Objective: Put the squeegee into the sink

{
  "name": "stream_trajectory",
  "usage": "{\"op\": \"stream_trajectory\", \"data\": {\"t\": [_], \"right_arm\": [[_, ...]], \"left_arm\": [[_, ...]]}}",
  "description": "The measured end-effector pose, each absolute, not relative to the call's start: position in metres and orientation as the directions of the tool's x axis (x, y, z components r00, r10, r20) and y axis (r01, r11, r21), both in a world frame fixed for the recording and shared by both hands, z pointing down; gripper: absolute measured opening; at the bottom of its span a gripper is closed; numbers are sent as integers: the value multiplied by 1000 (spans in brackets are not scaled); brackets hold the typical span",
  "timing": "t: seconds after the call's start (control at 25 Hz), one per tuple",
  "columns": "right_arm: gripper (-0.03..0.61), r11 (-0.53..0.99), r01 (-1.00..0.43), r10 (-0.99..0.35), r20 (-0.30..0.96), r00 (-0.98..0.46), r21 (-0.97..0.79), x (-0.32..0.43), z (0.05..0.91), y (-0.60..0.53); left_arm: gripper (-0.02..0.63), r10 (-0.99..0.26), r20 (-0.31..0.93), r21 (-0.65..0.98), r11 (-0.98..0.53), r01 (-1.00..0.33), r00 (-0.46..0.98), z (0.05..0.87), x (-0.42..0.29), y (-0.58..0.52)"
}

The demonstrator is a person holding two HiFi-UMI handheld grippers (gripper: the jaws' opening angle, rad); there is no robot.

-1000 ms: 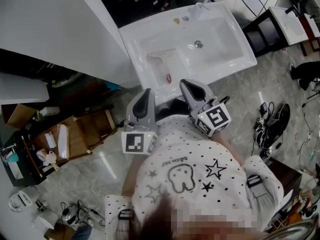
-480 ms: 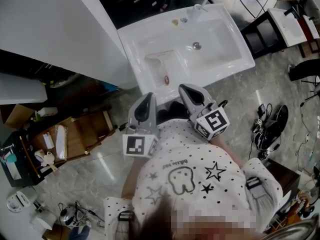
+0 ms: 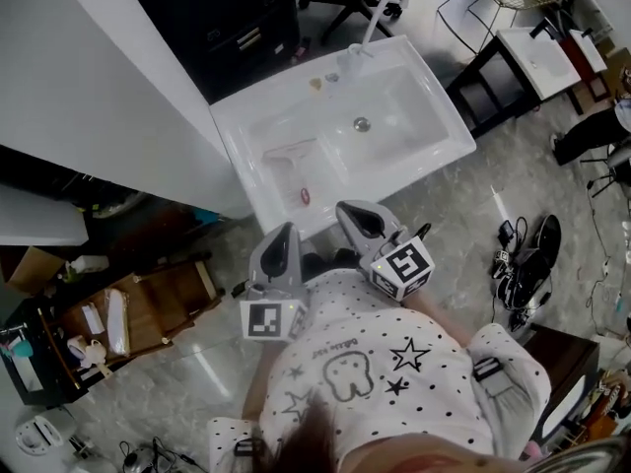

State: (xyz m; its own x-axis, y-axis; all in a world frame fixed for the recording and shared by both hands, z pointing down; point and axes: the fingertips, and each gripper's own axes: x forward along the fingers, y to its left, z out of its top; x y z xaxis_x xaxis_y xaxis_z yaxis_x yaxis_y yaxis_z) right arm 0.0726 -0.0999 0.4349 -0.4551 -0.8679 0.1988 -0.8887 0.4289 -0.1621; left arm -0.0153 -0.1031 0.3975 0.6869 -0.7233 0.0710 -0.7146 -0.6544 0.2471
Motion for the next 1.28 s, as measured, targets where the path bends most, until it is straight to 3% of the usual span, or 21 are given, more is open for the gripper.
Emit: {"op": "stream_trajectory", "data": {"t": [0.4, 0.8, 1.04, 1.28], "right_arm": [[-2, 384, -906, -894, 175, -413, -178, 133, 414, -52], [-2, 384, -913, -900, 167, -404, -138, 157, 409, -12], [-2, 357, -920, -911, 157, -381, -162, 171, 409, 2], [-2, 349, -925, -912, 171, -372, -149, 148, 414, 5]], "left_arm": [[0, -652, 121, 185, -726, -663, 748, 390, 50, -44], [2, -604, 48, 158, -782, -603, 796, 386, 87, 3], [2, -473, 30, 101, -875, -473, 881, 383, 117, 33], [2, -404, 46, 76, -911, -406, 914, 392, 103, 40]]}}
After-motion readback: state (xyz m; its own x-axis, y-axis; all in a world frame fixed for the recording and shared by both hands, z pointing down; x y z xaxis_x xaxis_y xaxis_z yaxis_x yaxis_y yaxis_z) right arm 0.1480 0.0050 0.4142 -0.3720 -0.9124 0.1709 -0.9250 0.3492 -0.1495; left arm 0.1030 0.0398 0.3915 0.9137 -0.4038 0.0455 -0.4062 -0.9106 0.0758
